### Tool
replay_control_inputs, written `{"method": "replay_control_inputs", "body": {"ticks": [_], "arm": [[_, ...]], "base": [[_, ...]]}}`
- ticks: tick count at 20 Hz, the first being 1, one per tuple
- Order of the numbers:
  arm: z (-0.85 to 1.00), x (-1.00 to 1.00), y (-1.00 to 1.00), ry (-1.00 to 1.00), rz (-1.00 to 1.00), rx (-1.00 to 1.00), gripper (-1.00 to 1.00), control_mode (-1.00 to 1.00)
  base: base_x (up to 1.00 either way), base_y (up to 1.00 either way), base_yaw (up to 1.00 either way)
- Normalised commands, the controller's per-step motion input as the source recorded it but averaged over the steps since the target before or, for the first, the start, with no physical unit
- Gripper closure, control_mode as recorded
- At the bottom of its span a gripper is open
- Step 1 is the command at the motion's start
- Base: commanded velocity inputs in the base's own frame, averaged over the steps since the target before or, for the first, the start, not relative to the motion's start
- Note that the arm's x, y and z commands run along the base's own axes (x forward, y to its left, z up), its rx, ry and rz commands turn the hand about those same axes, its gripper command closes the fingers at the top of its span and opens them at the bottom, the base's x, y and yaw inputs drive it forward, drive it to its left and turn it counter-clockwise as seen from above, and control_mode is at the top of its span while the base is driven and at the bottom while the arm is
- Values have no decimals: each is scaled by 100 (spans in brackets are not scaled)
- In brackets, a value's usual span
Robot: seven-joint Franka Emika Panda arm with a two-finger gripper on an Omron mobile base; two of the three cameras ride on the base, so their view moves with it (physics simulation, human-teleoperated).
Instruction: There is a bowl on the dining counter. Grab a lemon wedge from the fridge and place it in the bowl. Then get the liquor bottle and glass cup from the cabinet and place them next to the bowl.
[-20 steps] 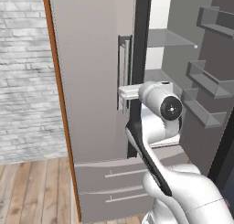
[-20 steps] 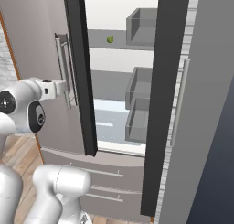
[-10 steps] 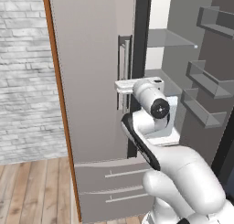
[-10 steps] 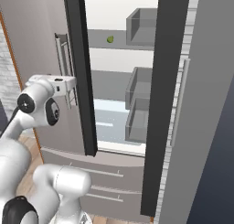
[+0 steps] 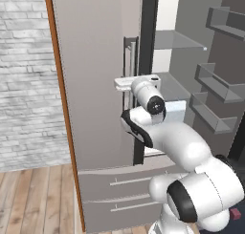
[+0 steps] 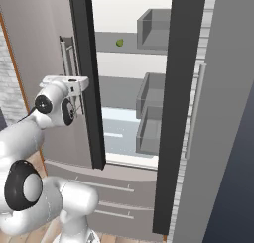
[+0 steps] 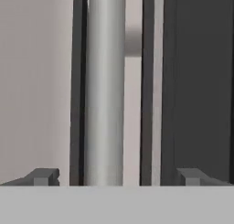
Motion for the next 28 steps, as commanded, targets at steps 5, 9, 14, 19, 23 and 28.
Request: {"method": "replay_control_inputs", "body": {"ticks": [5, 9, 14, 19, 23, 28], "arm": [[-4, 64, 19, 0, 0, 0, -100, -100], [-5, 61, 24, 0, 0, 0, 100, -100], [-2, 12, 10, 9, -4, -2, 100, -100], [-7, -26, 25, 3, -6, 0, 100, -100], [0, -82, 44, 0, 0, 0, 100, -100], [0, -100, 66, 0, 7, 0, 100, -100]], "base": [[0, 0, 0], [0, 0, 0], [0, 0, 0], [0, 0, 0], [0, 0, 0], [0, 0, 0]]}}
